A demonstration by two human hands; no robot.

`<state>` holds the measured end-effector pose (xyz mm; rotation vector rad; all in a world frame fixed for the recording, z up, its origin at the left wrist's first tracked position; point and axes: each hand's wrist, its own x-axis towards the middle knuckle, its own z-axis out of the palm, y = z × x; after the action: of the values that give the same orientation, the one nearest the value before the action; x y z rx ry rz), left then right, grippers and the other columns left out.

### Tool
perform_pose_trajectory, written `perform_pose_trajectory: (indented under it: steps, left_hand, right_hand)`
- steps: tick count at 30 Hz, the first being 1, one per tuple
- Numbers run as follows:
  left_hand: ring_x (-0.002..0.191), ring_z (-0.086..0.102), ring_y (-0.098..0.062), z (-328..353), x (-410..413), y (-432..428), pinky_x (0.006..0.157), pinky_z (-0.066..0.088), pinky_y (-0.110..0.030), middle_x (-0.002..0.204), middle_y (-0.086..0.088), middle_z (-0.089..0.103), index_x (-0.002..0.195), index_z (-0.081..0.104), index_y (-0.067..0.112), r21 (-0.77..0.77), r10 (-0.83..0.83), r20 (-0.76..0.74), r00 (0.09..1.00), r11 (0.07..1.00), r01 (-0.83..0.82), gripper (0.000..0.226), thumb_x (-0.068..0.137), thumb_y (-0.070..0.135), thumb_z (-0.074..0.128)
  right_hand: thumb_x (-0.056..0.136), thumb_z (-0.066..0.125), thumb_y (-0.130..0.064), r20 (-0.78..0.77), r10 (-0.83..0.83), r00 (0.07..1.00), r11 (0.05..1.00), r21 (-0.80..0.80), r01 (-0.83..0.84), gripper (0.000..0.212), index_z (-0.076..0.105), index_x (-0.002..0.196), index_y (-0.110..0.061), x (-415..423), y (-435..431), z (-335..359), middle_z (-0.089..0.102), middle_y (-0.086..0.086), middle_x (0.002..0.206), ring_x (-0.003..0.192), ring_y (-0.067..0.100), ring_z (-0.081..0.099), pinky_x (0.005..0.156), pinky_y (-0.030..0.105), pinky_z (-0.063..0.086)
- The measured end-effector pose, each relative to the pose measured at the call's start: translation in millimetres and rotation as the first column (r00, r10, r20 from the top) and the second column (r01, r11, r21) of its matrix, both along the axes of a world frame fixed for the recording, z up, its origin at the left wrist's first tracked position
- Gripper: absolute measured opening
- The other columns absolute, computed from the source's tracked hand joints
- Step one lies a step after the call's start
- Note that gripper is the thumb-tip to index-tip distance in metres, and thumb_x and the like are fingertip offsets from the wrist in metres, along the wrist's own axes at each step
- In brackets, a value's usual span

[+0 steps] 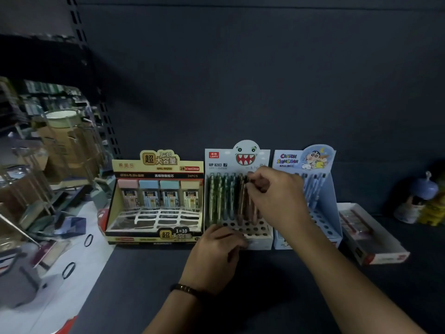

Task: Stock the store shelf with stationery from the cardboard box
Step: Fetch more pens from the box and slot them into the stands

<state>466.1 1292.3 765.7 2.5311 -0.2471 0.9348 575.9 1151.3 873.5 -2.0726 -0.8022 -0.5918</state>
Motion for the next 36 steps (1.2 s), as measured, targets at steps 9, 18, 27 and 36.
perform_pose_trajectory:
  steps: [9,18,27,36]
  left_hand:
    - [0.099,0.061,-0.015,0.3,-4.2,-3.4,0.082,0.055,-0.029,0.102,0.013,0.071,0.089,0.077,0.025,-0.05,-0.004,-0.042,0.999,0.999,0.002,0.03,0.078,-0.002,0.076]
    - [0.103,0.06,-0.013,-1.7,-3.0,-1.8,0.084,0.055,-0.028,0.102,0.016,0.069,0.088,0.077,0.028,-0.111,-0.022,-0.092,0.996,0.994,0.012,0.031,0.078,-0.002,0.077]
    - [0.101,0.056,-0.014,18.8,-17.1,-31.1,0.086,0.051,-0.033,0.103,0.015,0.061,0.098,0.068,0.033,0.086,-0.084,-0.139,0.987,0.992,0.096,0.019,0.092,0.016,0.069]
    - [0.096,0.06,-0.01,20.7,-62.0,-256.4,0.077,0.053,-0.032,0.102,0.016,0.061,0.108,0.061,0.04,0.241,-0.388,-0.333,0.859,0.846,0.476,0.017,0.098,0.047,0.048]
  right_hand:
    - [0.089,0.08,-0.017,-0.017,-0.083,0.996,0.996,-0.042,0.082,0.004,0.079,0.093,-0.017,-5.2,7.0,-3.7,0.076,-0.008,0.08,0.077,0.011,0.072,0.092,0.04,0.06]
    - [0.103,0.062,-0.019,-0.082,-0.097,0.992,0.979,-0.187,0.08,0.022,0.08,0.117,-0.024,-18.0,0.7,-0.7,0.079,-0.005,0.087,0.071,0.01,0.071,0.079,0.031,0.061]
    - [0.1,0.067,-0.032,-0.257,-0.145,0.956,0.979,-0.175,0.102,0.013,0.075,0.11,-0.032,-82.7,-94.3,-18.7,0.066,-0.016,0.063,0.071,-0.001,0.066,0.067,0.014,0.047]
    - [0.096,0.065,-0.05,-0.423,-0.463,0.779,0.877,-0.347,0.332,0.021,0.073,0.112,-0.039,-184.6,-335.6,-94.3,0.071,-0.025,0.1,0.096,-0.003,0.066,0.086,0.026,0.057]
